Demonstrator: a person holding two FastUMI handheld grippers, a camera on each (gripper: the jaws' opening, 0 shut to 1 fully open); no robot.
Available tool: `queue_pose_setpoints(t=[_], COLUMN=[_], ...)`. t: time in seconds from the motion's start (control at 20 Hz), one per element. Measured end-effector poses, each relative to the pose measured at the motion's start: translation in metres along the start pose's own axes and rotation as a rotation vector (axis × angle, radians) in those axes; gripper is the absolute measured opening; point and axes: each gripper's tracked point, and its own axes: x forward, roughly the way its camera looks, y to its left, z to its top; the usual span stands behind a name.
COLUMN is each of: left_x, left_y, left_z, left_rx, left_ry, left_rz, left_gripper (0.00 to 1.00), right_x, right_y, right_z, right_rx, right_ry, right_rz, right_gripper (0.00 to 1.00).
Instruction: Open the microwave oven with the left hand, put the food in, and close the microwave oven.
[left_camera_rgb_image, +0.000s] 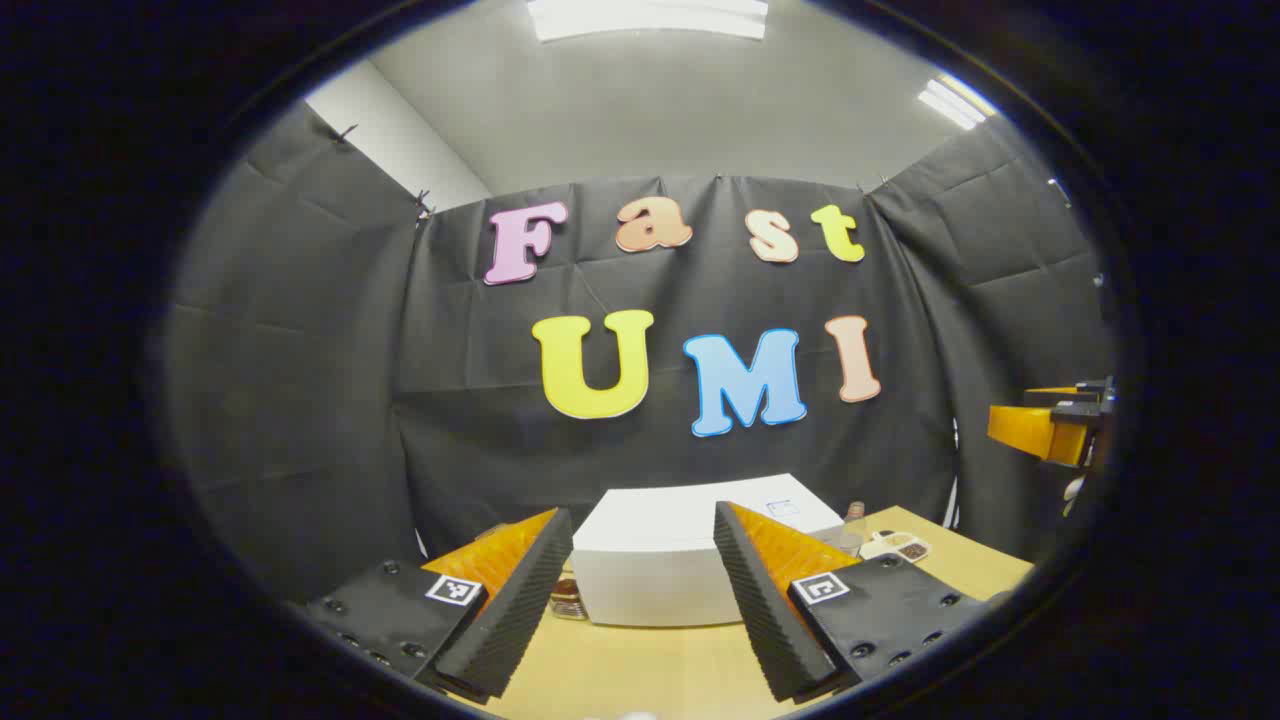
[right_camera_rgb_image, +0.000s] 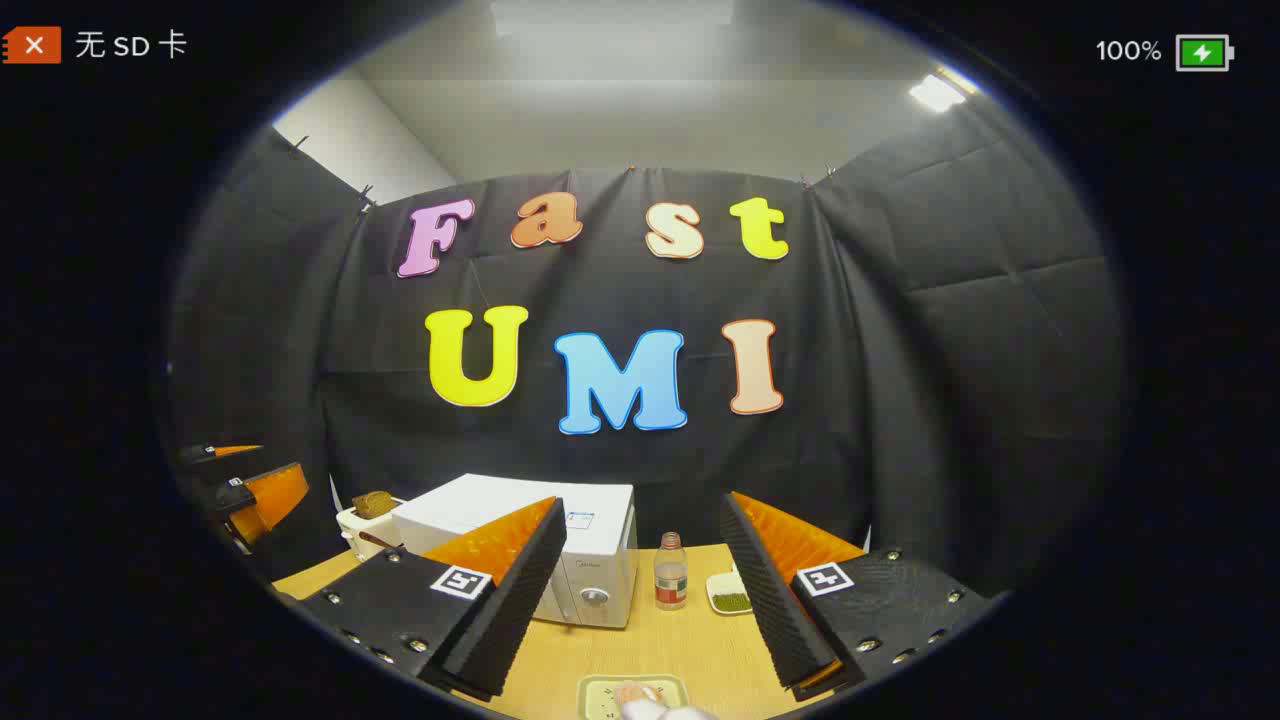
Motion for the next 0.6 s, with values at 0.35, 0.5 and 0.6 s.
queue_pose_setpoints(t=[0.35, 0.5, 0.6], left_x=[0.008, 0.01, 0.012], left_y=[-0.017, -0.016, -0.018], left_z=[-0.005, -0.008, -0.01], left_rx=[-0.012, -0.011, -0.023], left_ry=[0.01, 0.015, 0.02], left_rz=[-0.021, -0.014, -0.015], left_gripper=[0.94, 0.94, 0.94], right_x=[-0.007, -0.009, -0.008], right_y=[-0.01, -0.014, -0.017], right_z=[-0.018, -0.016, -0.015], right_rx=[0.008, 0.002, 0.002], right_ry=[0.053, 0.052, 0.052], right_rz=[-0.022, -0.031, -0.039], right_gripper=[0.95, 0.95, 0.95])
